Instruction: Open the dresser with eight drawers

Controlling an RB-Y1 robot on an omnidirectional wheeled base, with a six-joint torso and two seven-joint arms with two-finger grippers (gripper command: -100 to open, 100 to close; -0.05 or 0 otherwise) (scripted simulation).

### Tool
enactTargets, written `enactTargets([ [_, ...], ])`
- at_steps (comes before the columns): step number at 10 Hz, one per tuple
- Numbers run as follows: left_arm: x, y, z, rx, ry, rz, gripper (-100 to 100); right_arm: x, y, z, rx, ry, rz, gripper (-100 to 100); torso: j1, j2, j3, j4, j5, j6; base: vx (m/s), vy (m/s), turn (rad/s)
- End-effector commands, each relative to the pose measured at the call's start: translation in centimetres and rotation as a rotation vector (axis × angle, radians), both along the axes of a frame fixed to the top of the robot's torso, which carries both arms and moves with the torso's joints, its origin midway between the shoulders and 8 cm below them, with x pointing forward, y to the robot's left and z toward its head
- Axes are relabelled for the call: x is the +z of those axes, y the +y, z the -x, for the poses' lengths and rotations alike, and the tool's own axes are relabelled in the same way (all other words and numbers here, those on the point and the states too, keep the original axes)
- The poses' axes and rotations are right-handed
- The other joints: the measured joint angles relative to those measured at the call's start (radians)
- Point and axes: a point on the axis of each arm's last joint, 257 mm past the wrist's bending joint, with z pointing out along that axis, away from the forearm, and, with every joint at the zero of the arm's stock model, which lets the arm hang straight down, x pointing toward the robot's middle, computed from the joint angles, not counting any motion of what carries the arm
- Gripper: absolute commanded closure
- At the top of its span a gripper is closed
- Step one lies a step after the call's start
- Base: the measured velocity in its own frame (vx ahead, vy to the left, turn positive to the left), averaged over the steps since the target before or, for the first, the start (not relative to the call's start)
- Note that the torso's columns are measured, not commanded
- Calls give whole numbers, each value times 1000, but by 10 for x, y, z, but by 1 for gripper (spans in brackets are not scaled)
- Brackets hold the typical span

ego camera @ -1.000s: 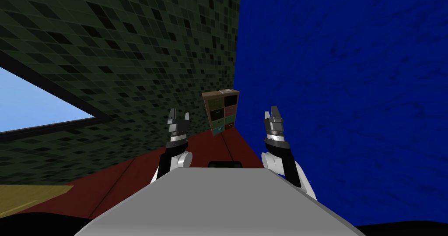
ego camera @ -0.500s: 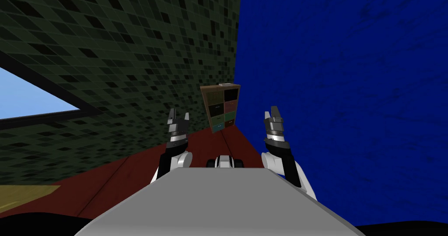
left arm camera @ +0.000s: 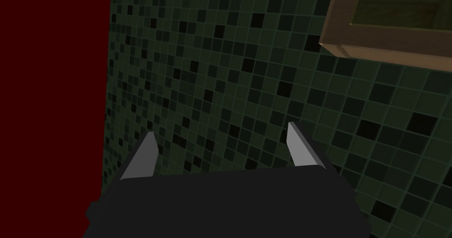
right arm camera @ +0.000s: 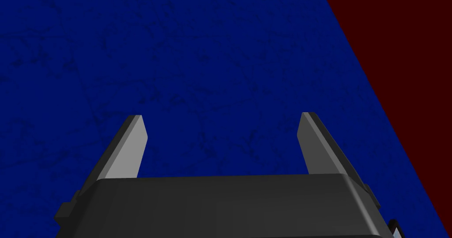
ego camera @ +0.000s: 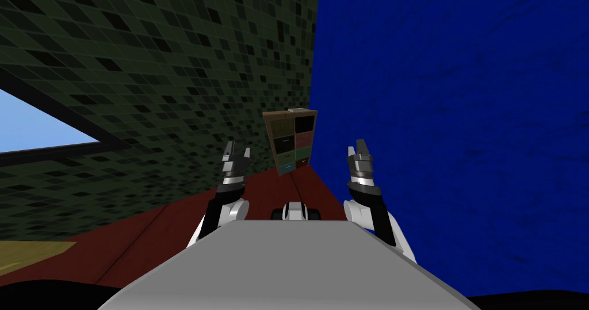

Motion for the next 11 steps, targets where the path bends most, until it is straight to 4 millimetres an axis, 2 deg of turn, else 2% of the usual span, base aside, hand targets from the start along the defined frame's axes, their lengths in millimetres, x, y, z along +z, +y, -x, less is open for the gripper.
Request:
enactTargets([
  [1,-2,2,-8,-14,34,-14,-100,0,0,0,0,0,0,0,-1,0,0,0,0,0,151,-86,59],
  [11,-11,21,-36,-26,155,30,-100,0,0,0,0,0,0,0,1,0,0,0,0,0,150,-81,67],
])
